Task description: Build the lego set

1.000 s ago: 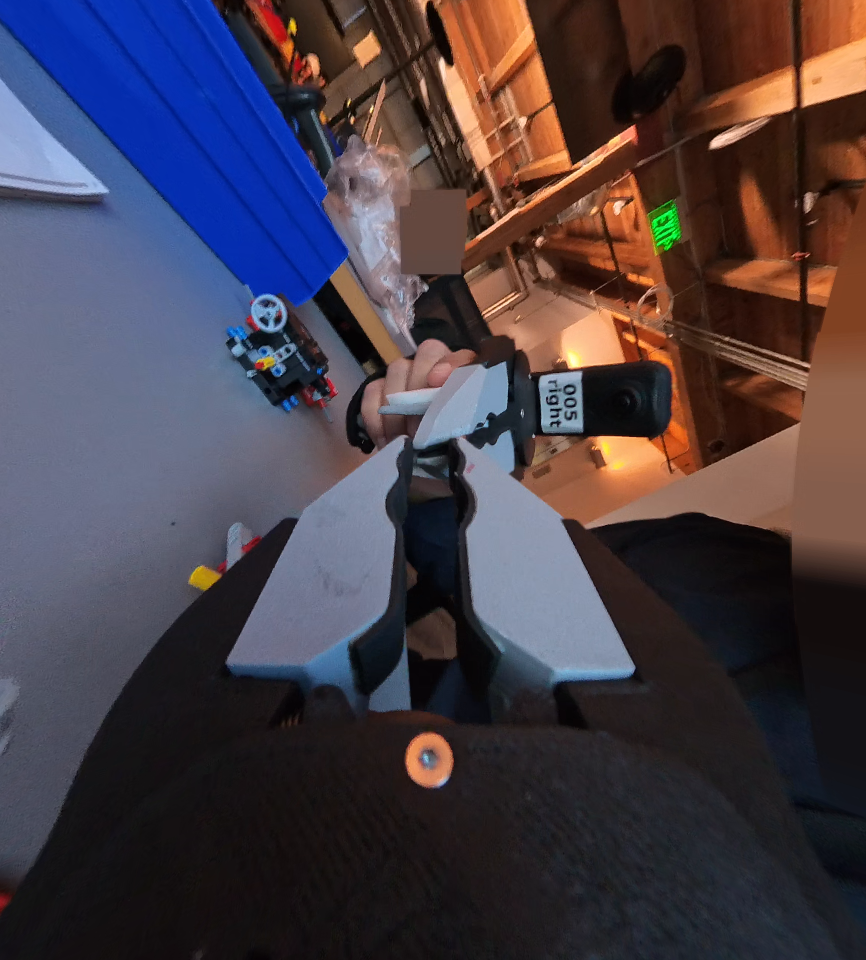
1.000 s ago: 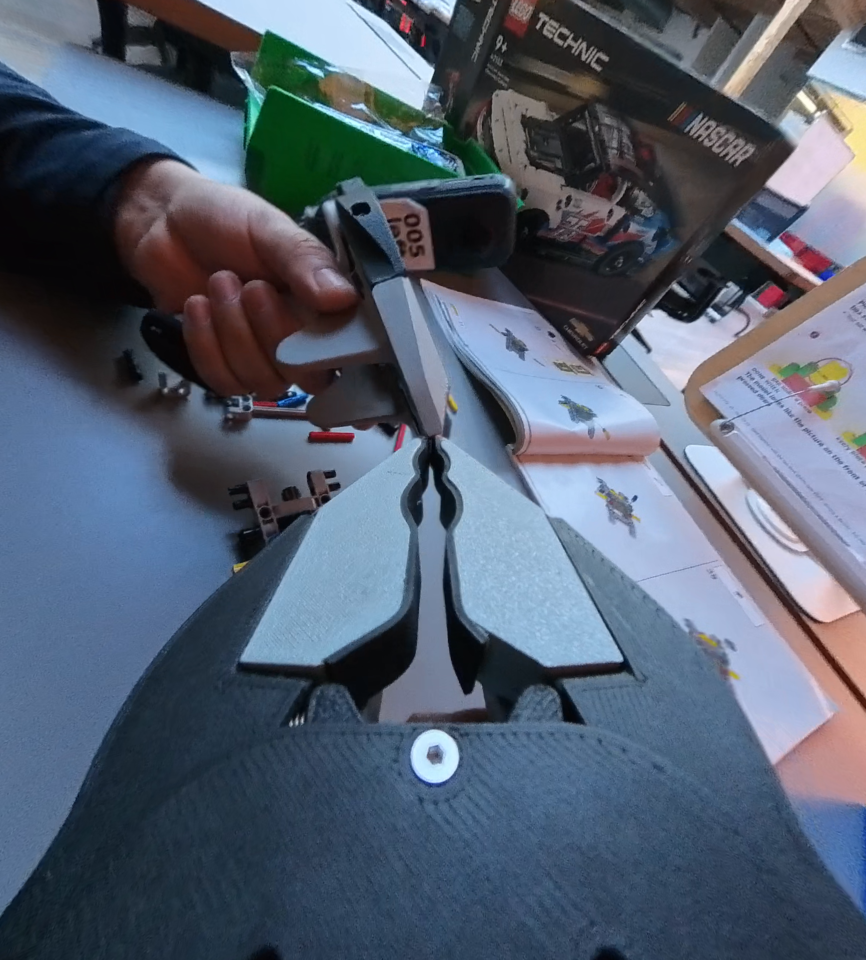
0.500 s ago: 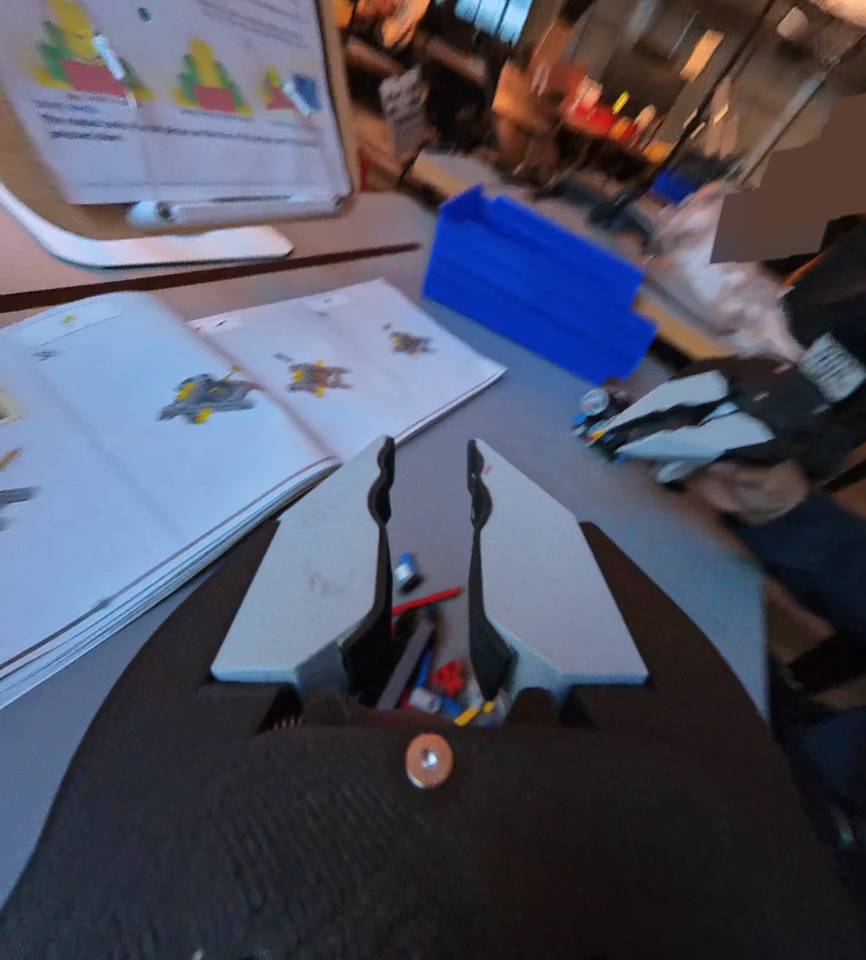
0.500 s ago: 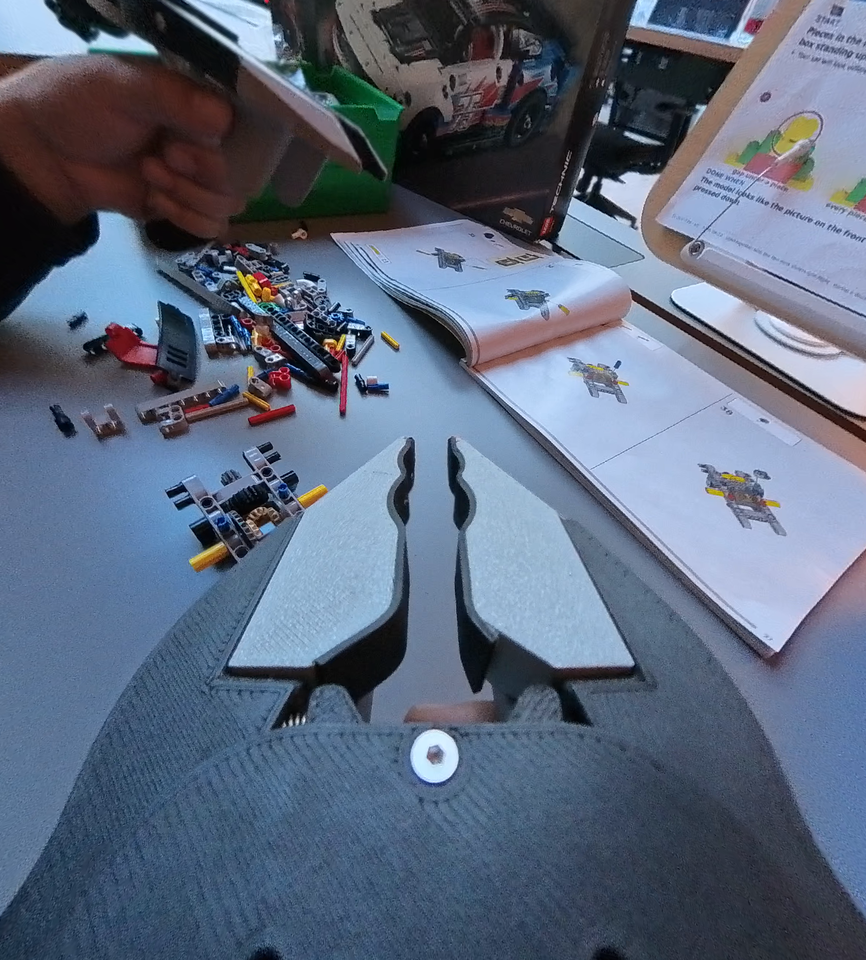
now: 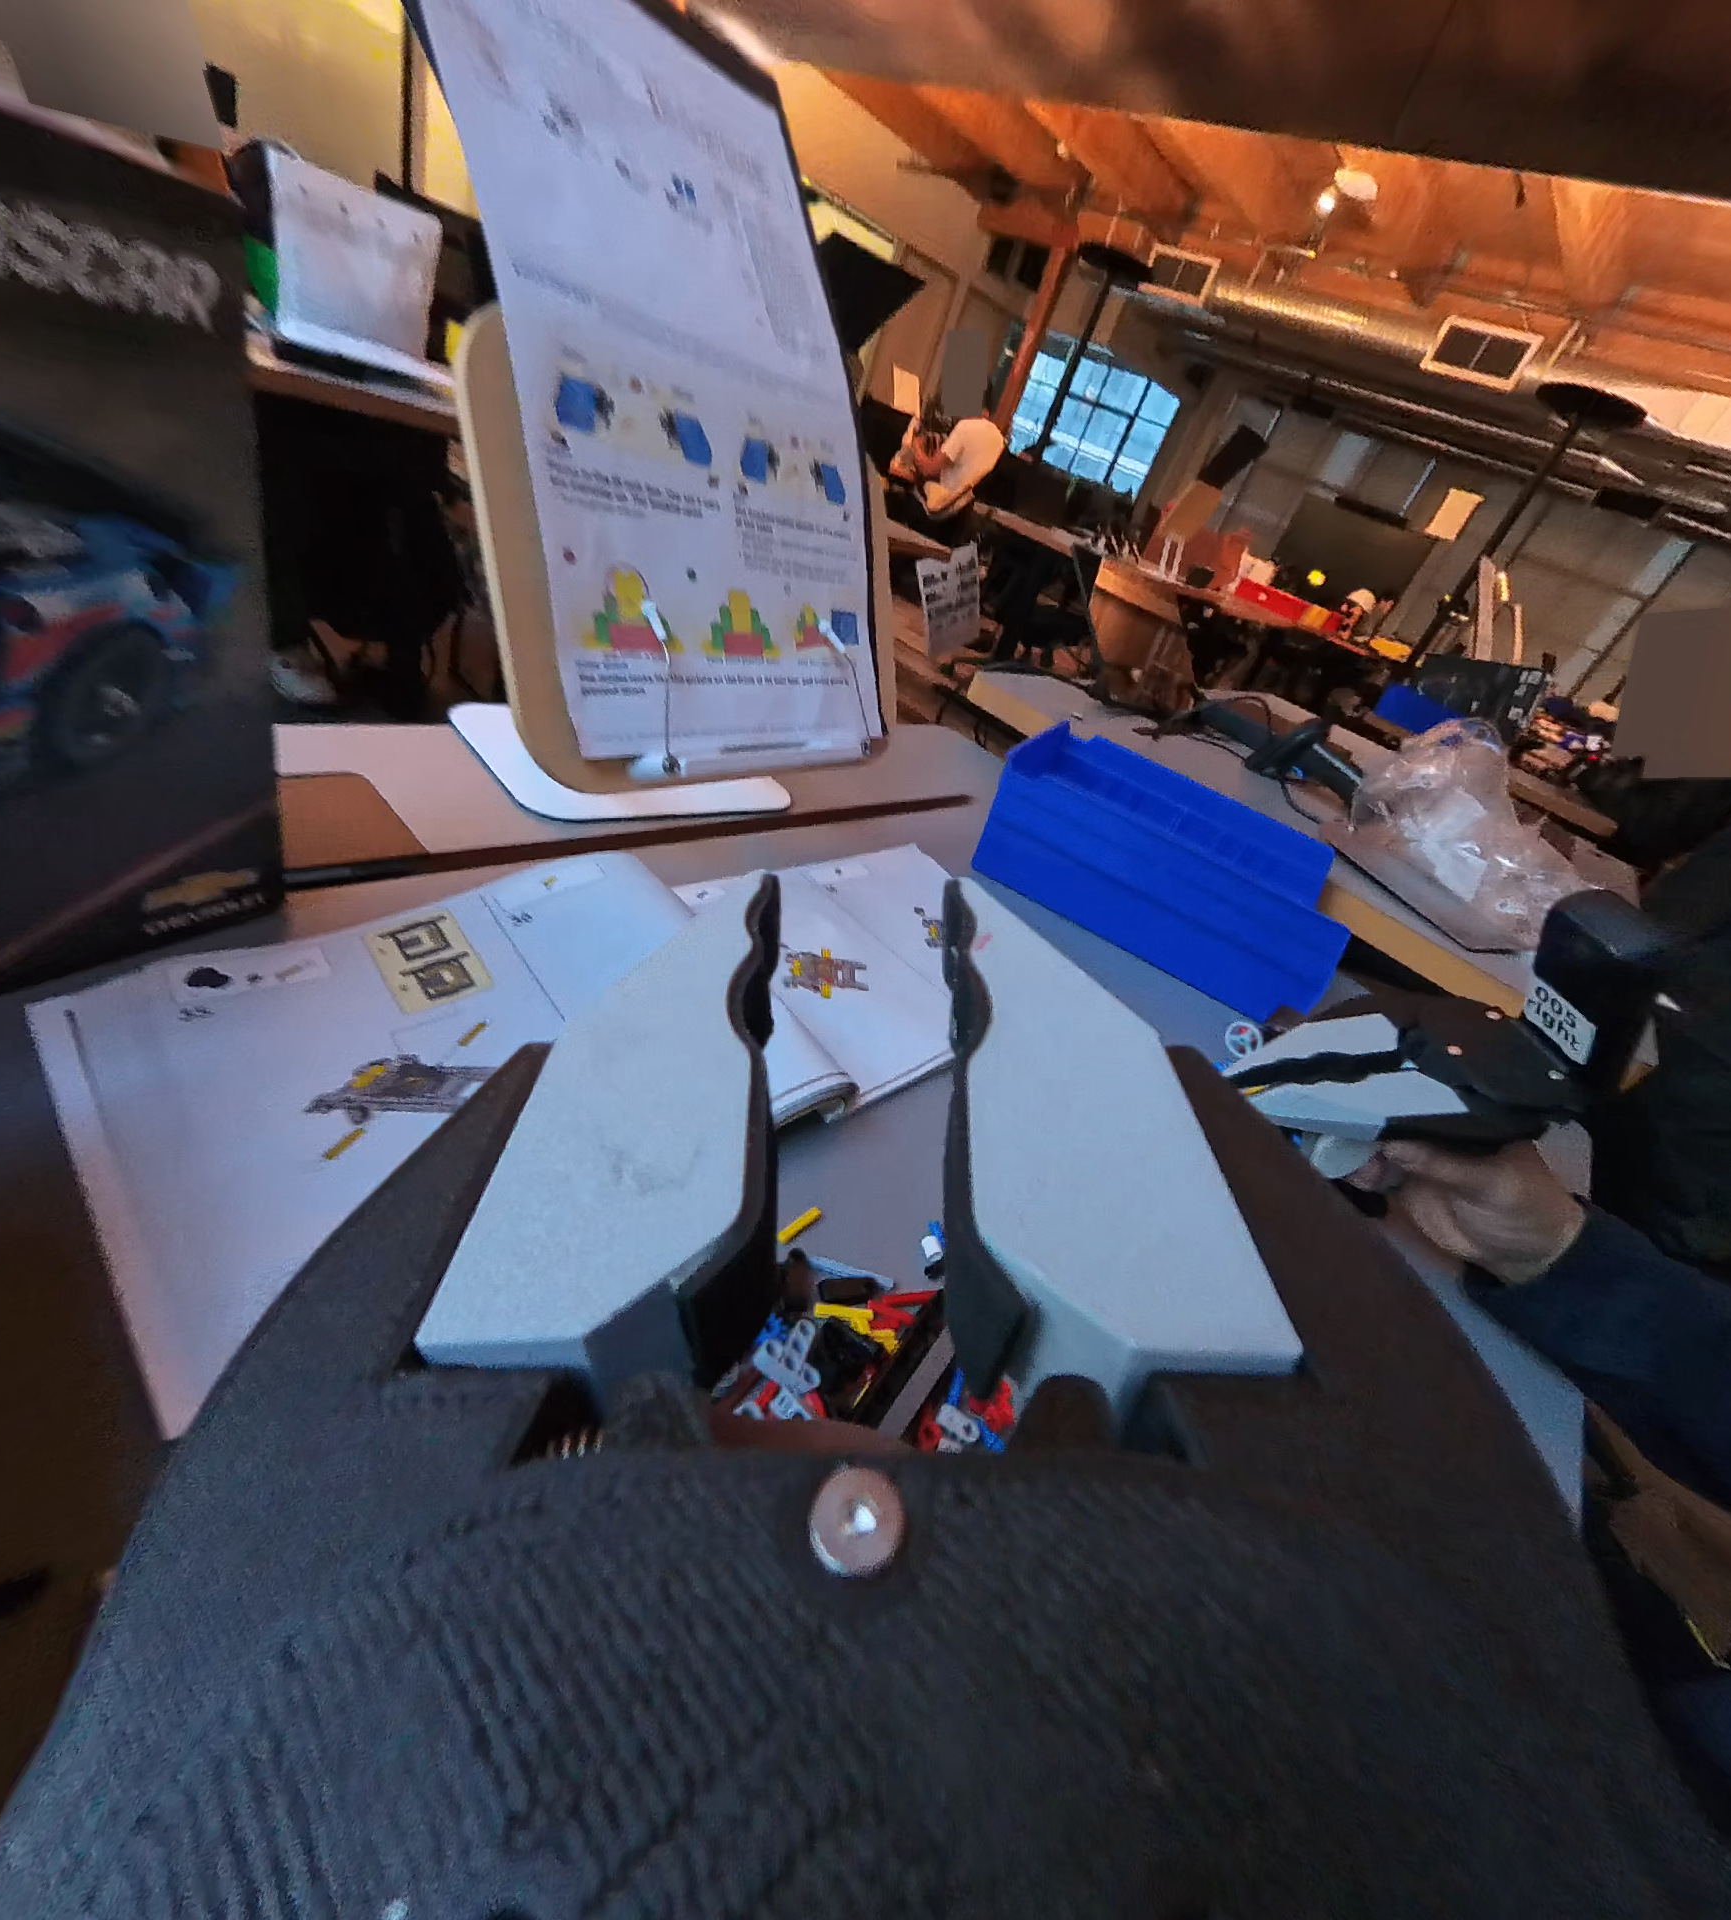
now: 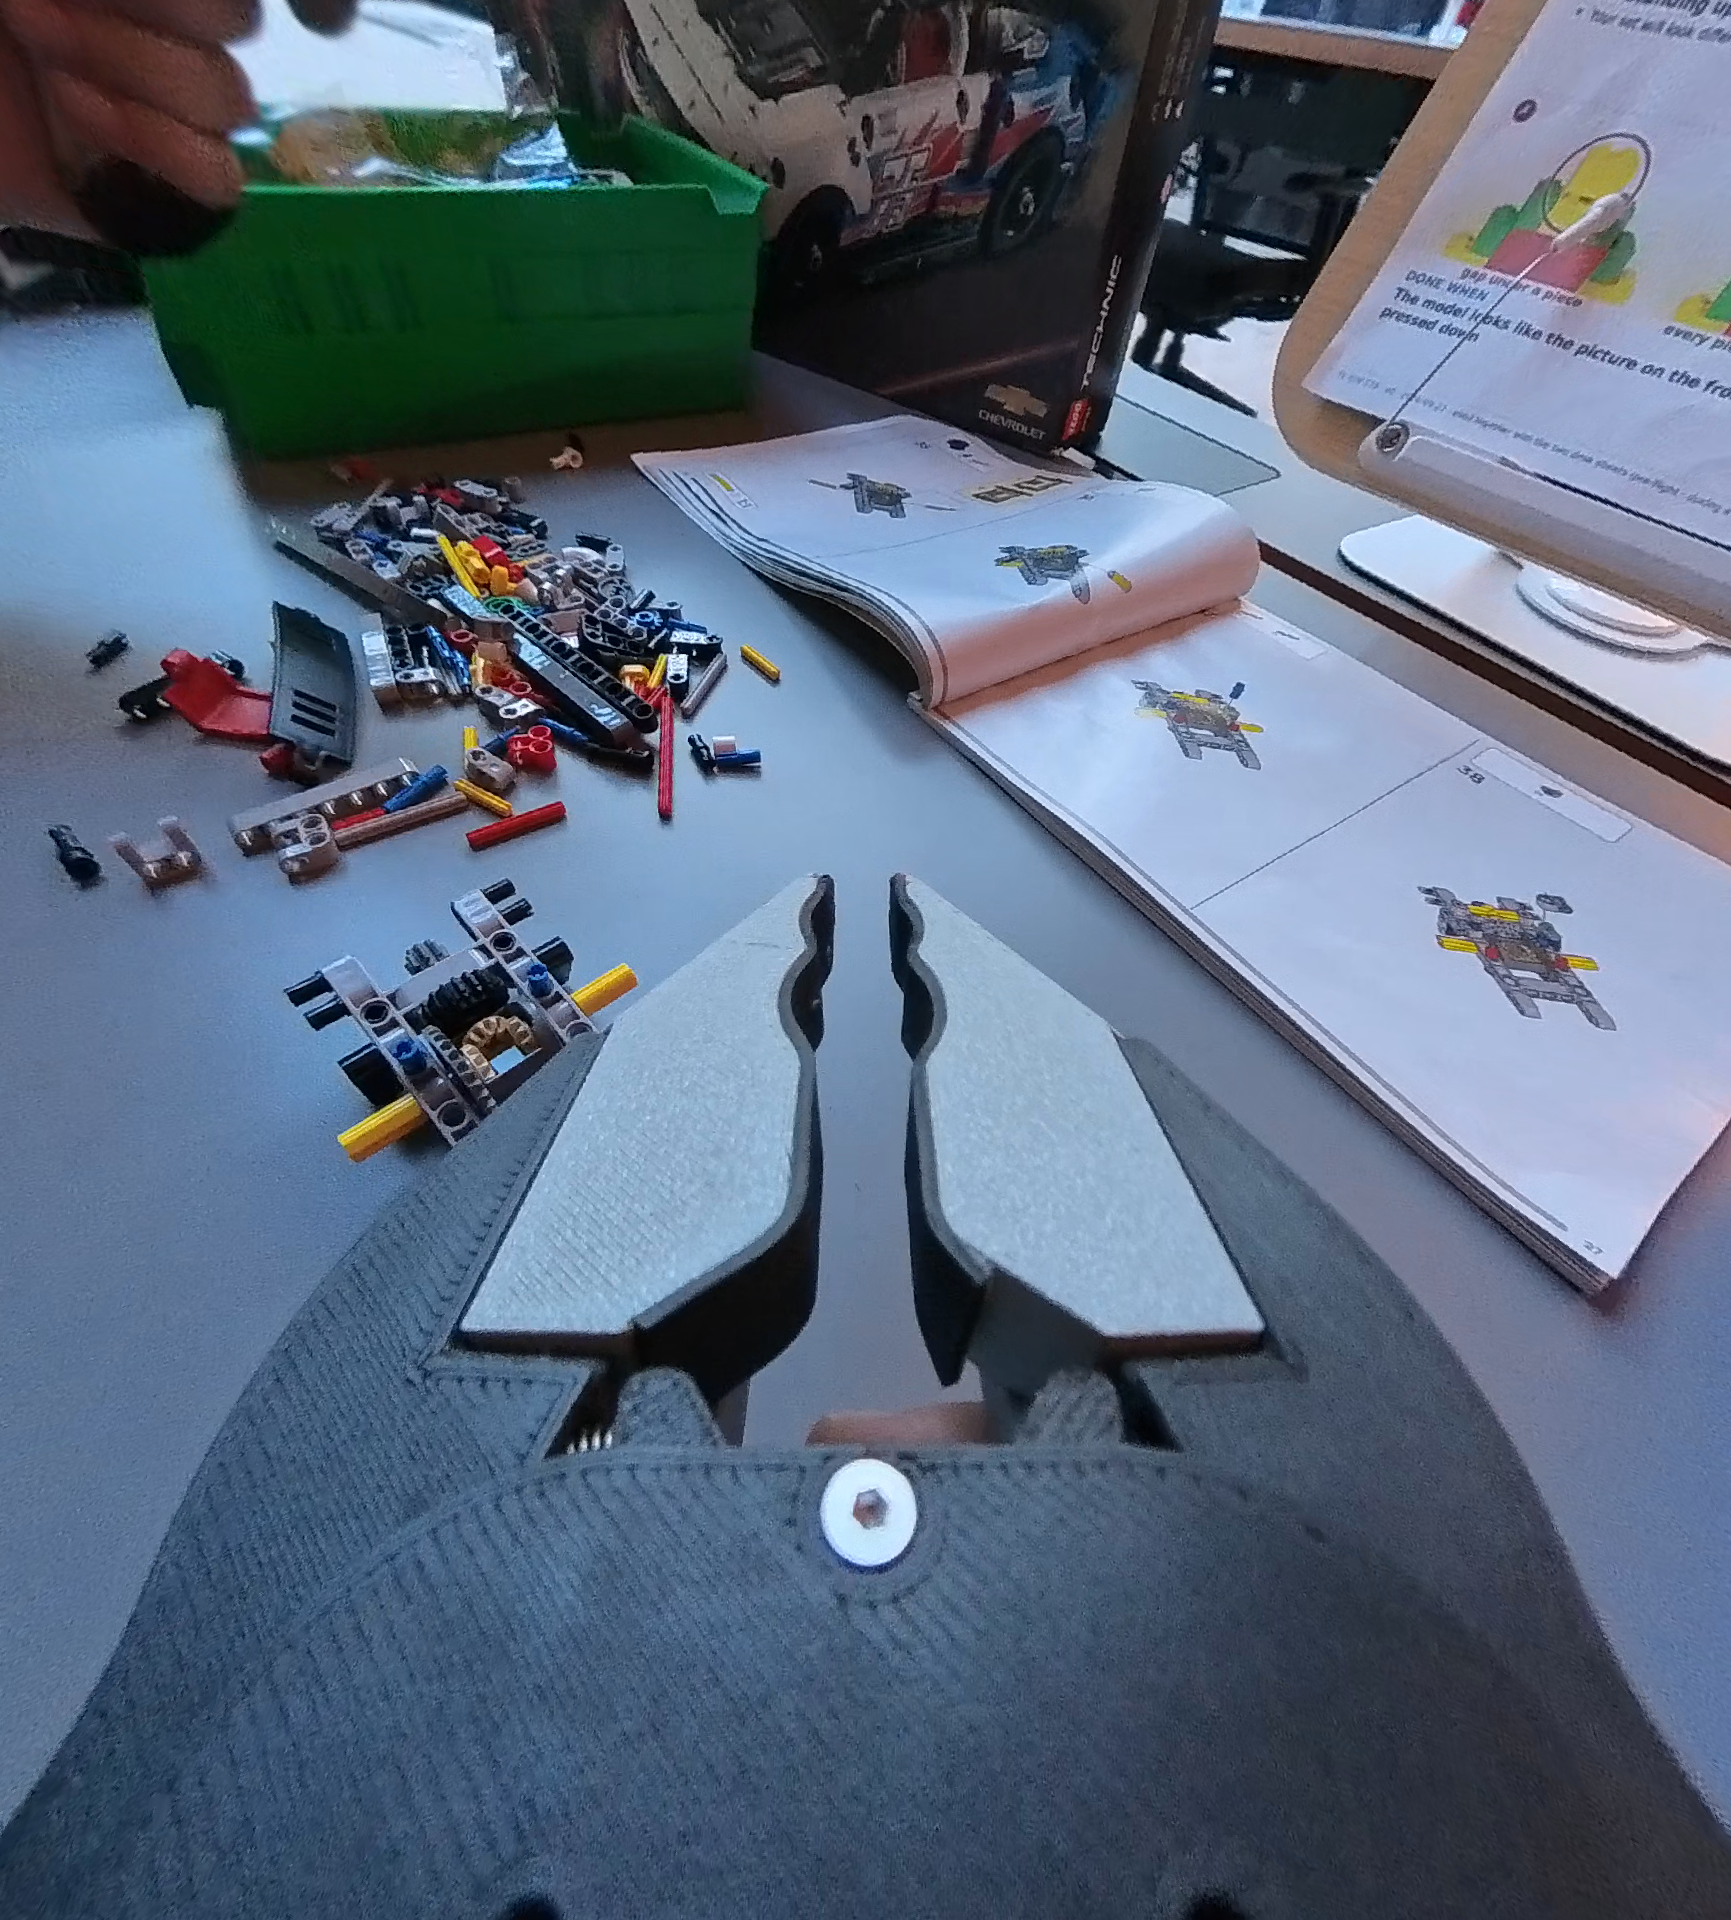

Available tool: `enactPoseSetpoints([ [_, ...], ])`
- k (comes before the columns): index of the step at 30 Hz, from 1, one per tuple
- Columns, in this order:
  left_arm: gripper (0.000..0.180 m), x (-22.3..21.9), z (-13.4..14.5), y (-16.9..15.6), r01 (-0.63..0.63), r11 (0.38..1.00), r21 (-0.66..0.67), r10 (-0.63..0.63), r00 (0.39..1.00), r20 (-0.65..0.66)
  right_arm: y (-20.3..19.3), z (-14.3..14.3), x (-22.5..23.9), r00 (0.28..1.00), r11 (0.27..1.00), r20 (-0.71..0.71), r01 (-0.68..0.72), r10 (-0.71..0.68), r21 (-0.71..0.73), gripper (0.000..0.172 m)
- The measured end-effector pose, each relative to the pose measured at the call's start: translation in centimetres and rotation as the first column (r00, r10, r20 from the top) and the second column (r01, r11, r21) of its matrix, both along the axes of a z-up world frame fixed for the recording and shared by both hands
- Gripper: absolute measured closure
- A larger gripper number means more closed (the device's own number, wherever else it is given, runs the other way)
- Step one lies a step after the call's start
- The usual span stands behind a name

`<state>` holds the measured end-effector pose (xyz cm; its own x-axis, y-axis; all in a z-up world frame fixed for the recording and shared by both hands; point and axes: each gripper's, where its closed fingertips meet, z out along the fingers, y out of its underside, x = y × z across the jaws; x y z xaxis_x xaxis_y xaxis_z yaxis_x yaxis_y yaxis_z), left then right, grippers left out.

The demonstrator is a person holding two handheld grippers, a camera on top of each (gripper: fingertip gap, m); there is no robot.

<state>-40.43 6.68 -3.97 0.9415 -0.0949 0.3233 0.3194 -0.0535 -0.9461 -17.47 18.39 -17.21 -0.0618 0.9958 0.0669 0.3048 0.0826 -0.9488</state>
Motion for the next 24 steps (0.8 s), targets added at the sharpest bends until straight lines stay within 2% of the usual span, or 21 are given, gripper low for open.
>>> enactPoseSetpoints([
  [4, 0.150, -1.0, 1.6, -2.8, -0.057, 0.998, 0.012, 0.058, 0.997, -0.055, 0.2, 0.1, 0.5, 1.000, 1.000, 0.002, 0.018, -0.018, -0.004, 0.164],
  [14, 0.149, -1.6, 2.6, -8.5, -0.149, 0.989, 0.009, 0.149, 0.987, -0.059, 0.5, 1.8, 3.3, 0.997, 0.998, -0.037, 0.061, -0.061, 0.015, 0.164],
  [19, 0.149, -0.1, -0.9, -9.8, -0.163, 0.978, -0.130, 0.144, 0.979, -0.143, 0.1, 1.1, 4.7, 0.997, 0.998, -0.043, 0.064, -0.064, -0.001, 0.162],
  [24, 0.150, 0.9, -5.5, -11.4, -0.197, 0.946, -0.258, 0.145, 0.968, -0.206, -0.3, -0.5, 5.9, 0.997, 0.995, -0.012, 0.074, -0.074, 0.063, 0.163],
])
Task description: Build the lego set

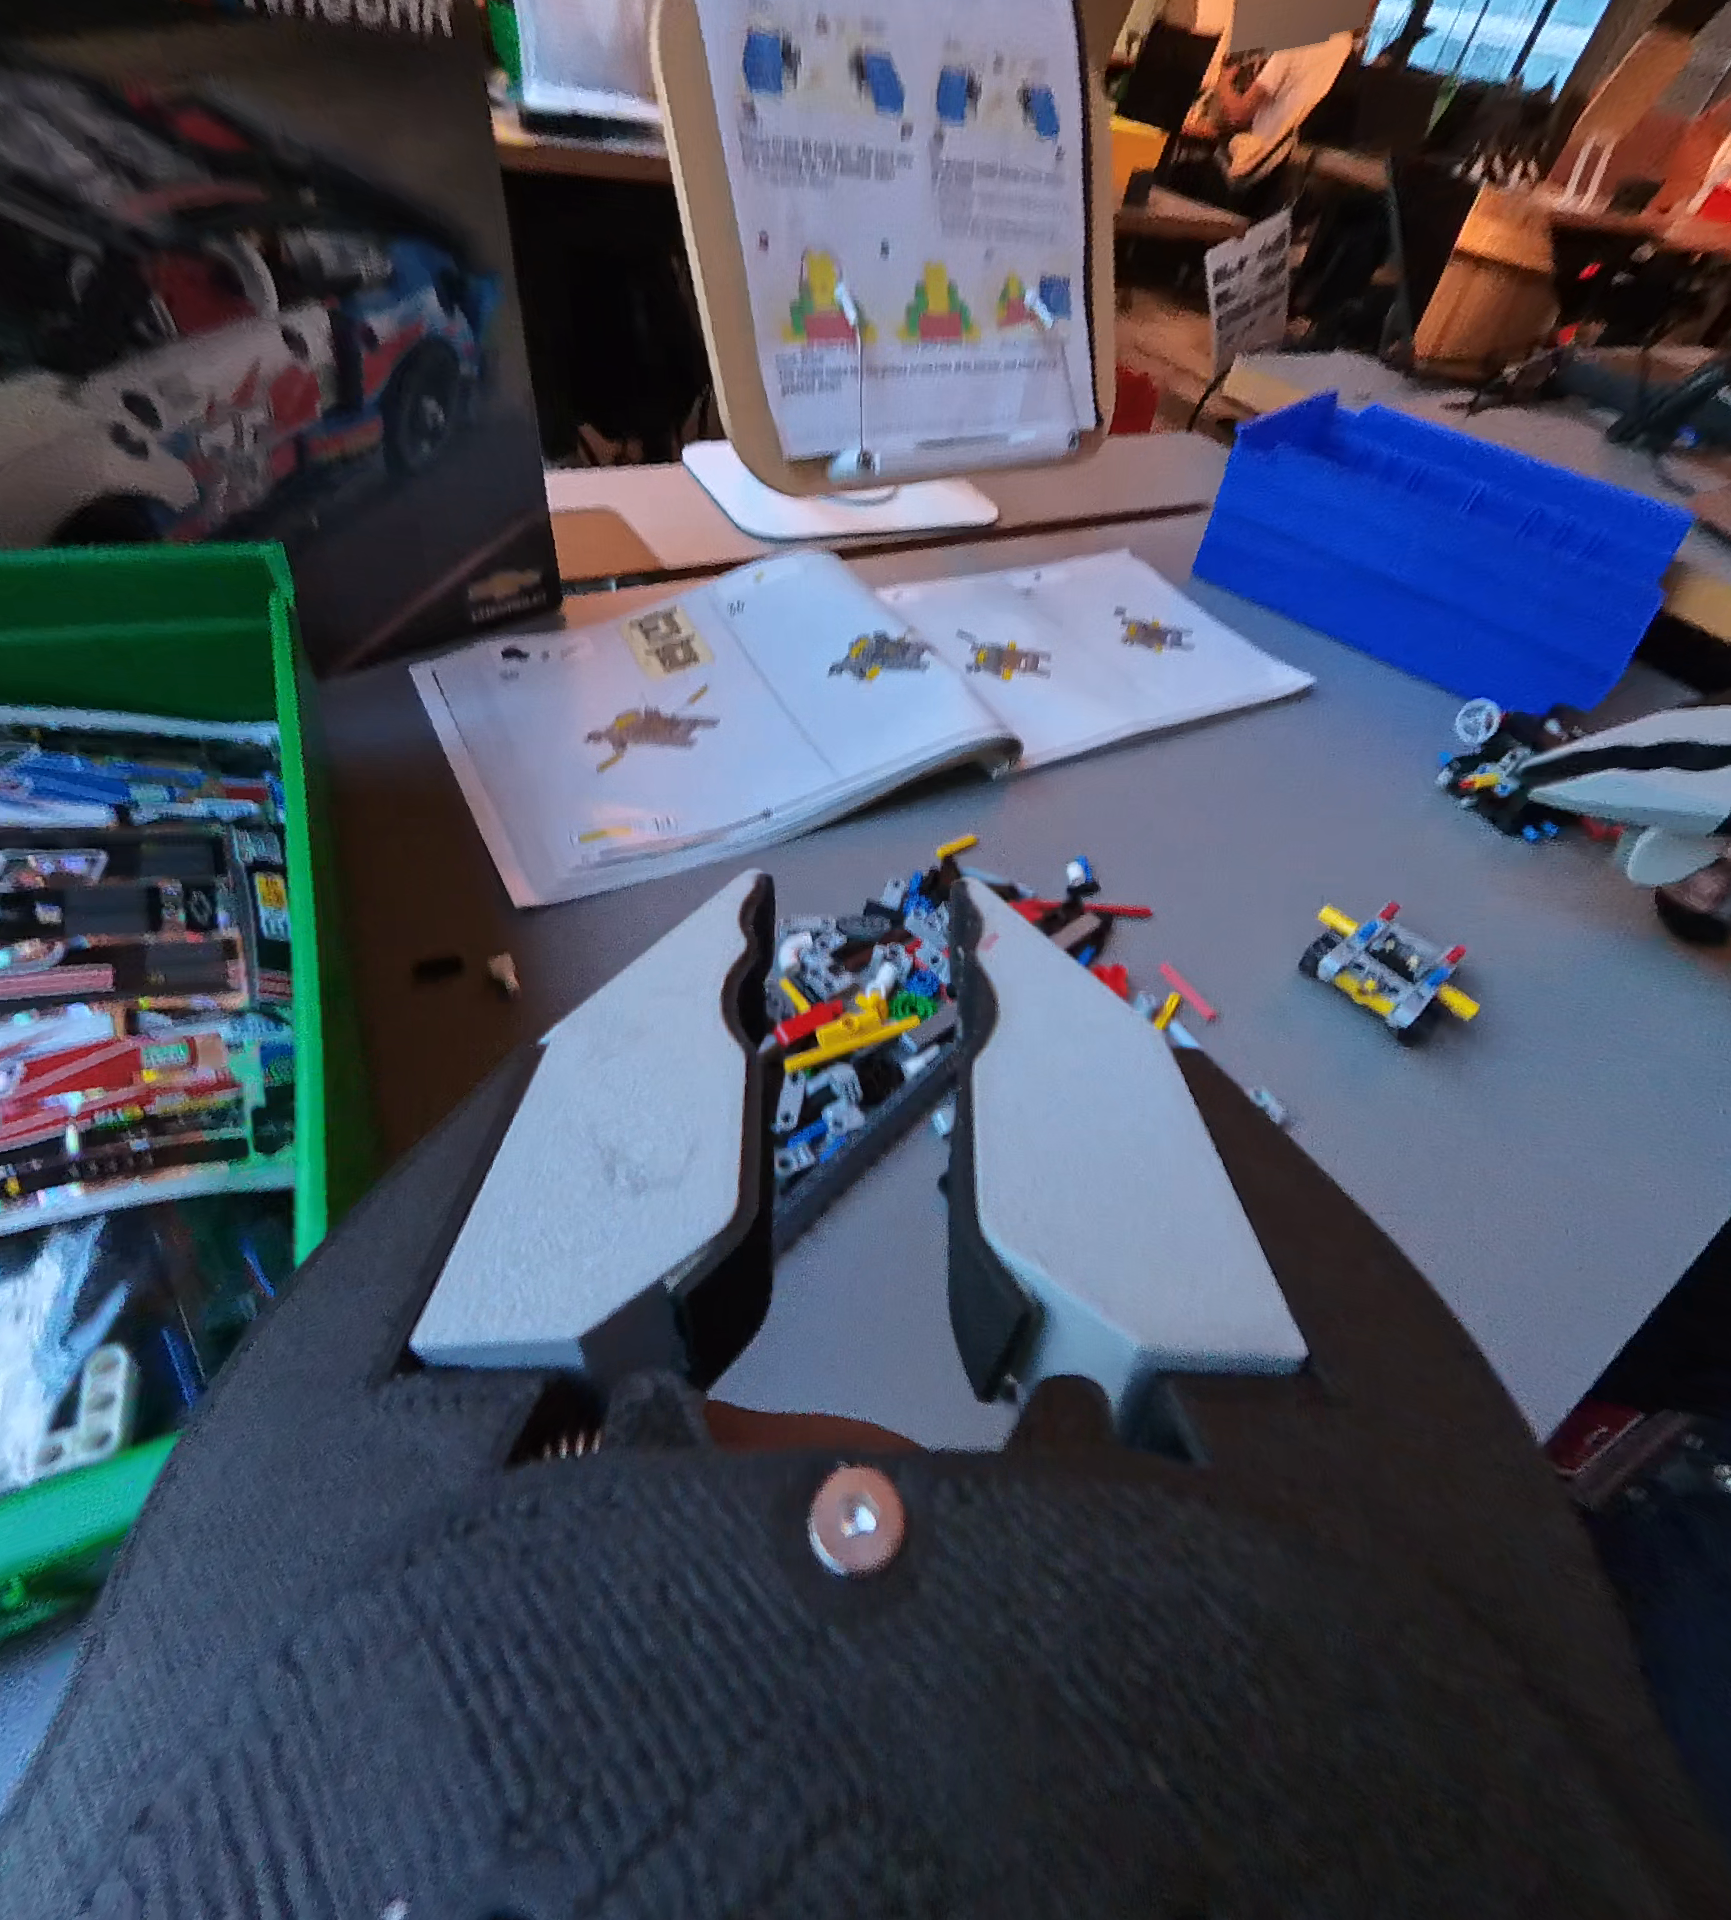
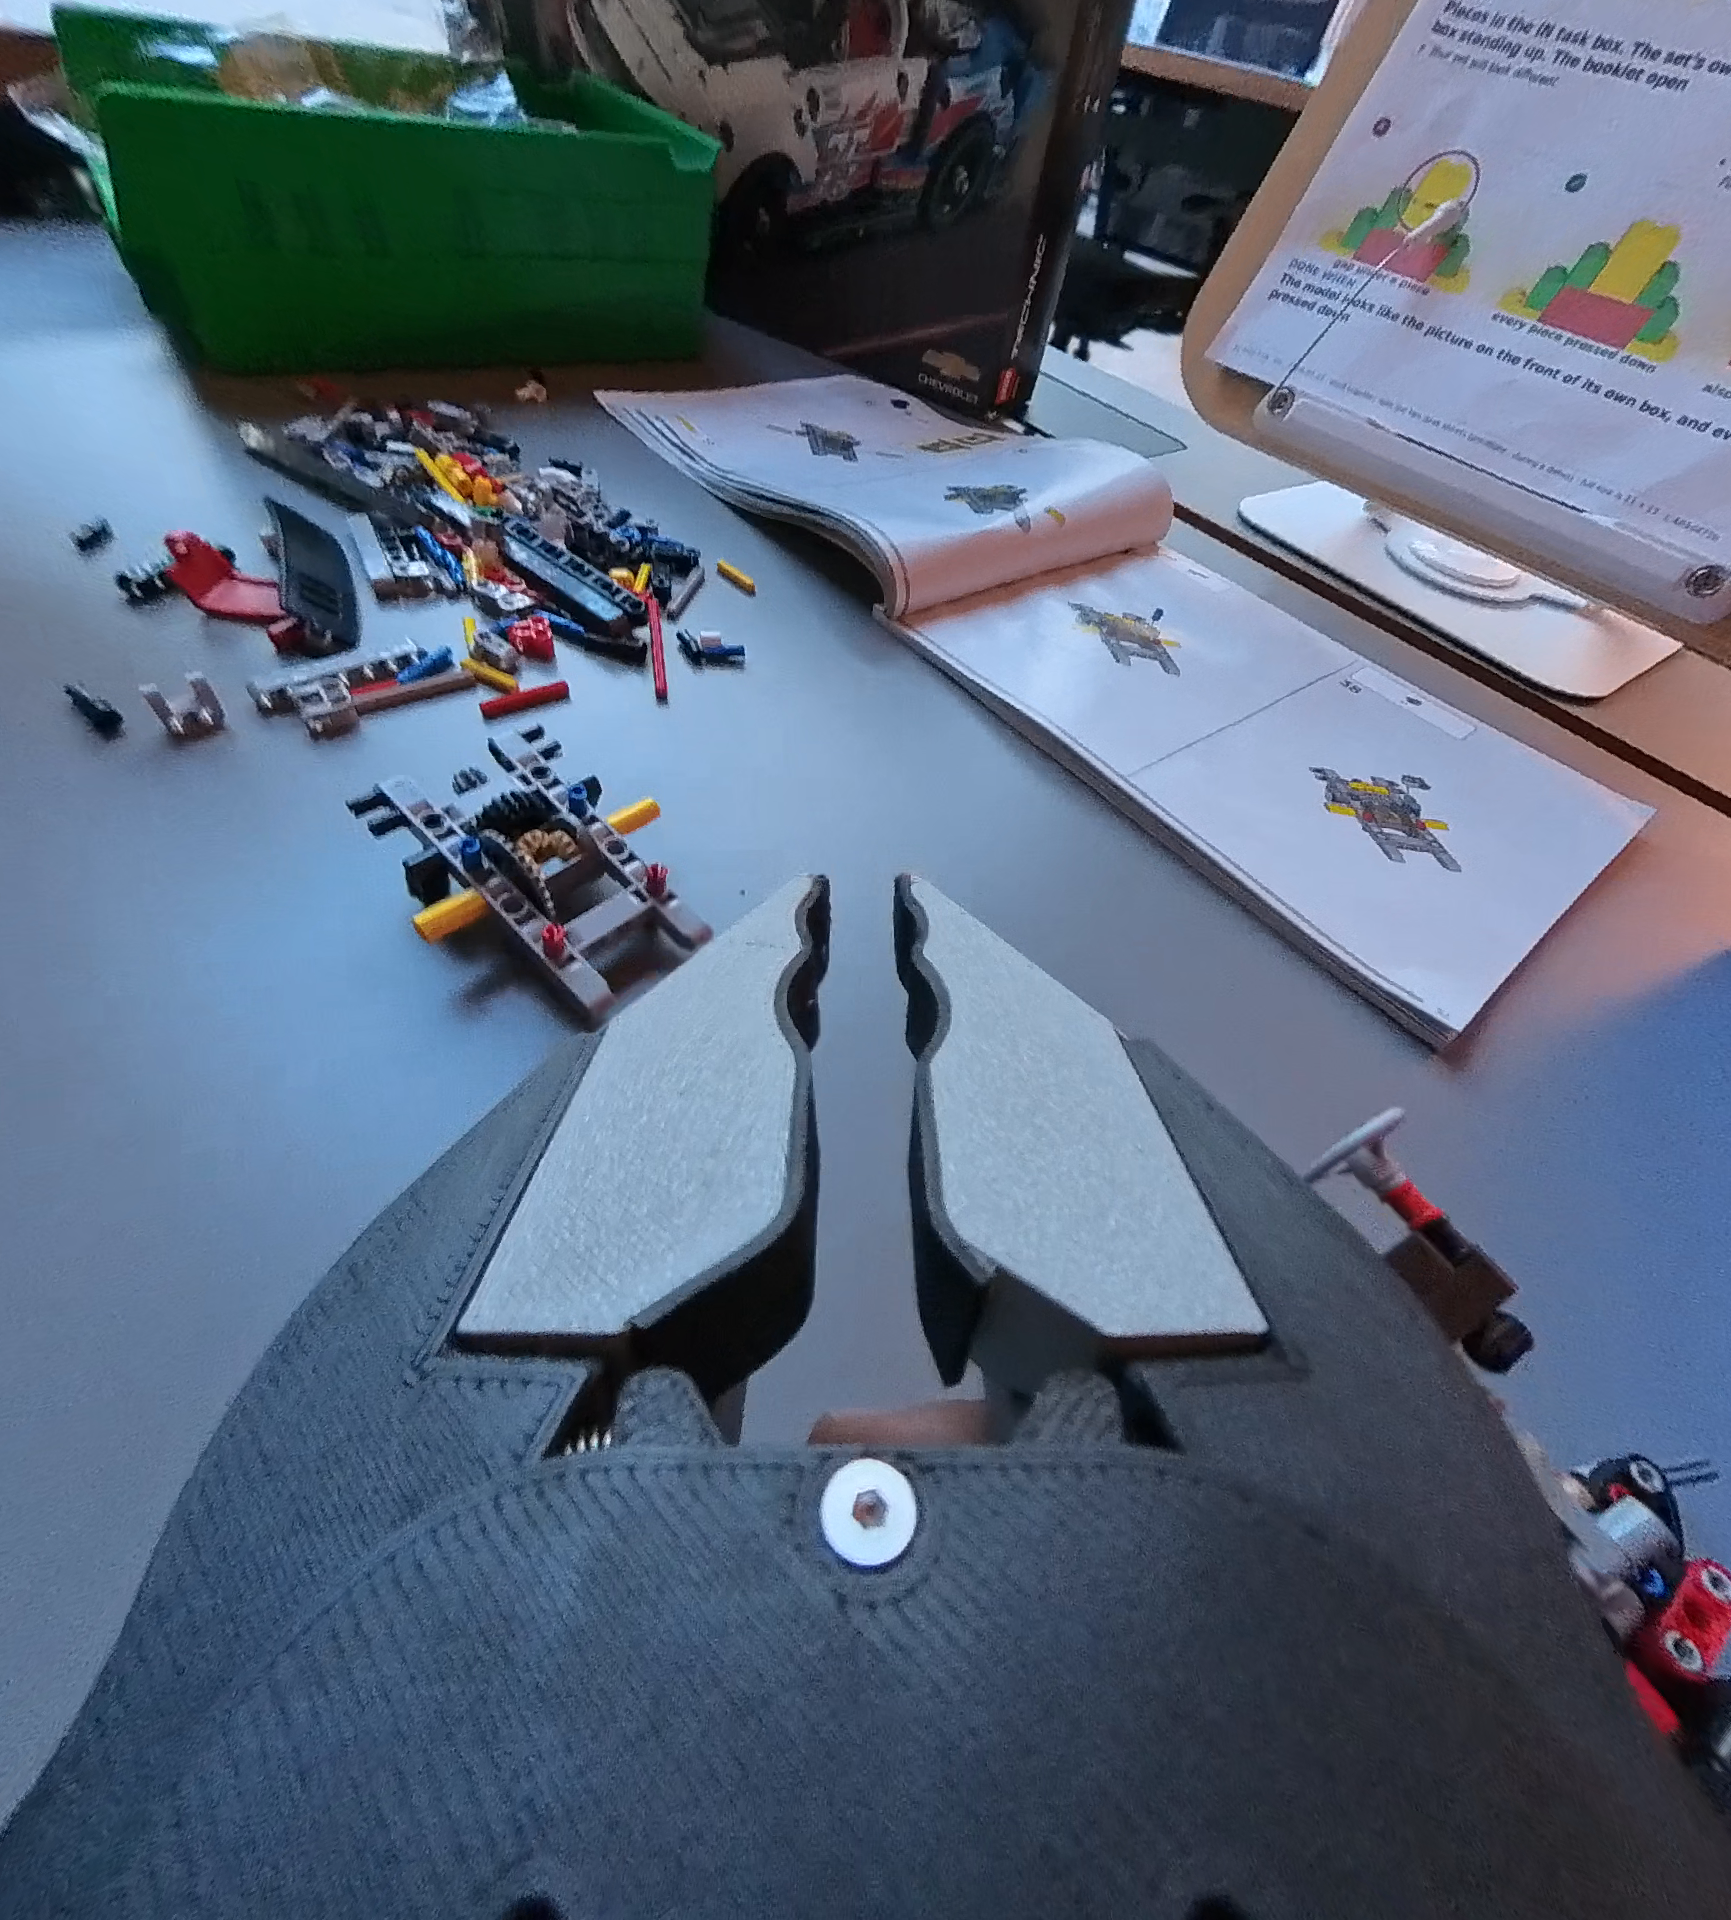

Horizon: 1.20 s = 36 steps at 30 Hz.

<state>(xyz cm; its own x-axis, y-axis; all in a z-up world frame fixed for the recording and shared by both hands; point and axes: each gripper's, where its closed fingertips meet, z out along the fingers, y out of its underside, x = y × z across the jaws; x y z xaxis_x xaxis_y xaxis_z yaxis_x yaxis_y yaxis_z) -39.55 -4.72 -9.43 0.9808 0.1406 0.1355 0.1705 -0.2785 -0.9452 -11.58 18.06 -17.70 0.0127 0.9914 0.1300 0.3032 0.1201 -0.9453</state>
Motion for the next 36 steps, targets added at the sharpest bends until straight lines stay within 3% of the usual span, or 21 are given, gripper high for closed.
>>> enactPoseSetpoints([
  [6, 0.153, -0.8, -4.7, -1.1, -0.094, 0.994, -0.061, 0.092, 0.995, -0.032, 0.0, 0.2, 0.6, 0.999, 0.996, -0.046, 0.027, -0.023, 0.090, 0.164],
  [14, 0.156, -2.3, -8.2, -1.4, -0.167, 0.986, -0.021, 0.167, 0.986, -0.016, 0.4, 0.5, 0.8, 0.997, 0.997, -0.069, 0.039, -0.035, 0.062, 0.161],
  [36, 0.160, -1.9, -8.5, -0.9, -0.140, 0.990, -0.020, 0.140, 0.990, 0.020, 0.4, 0.1, 0.6, 0.998, 0.998, -0.047, 0.036, -0.033, 0.056, 0.160],
])
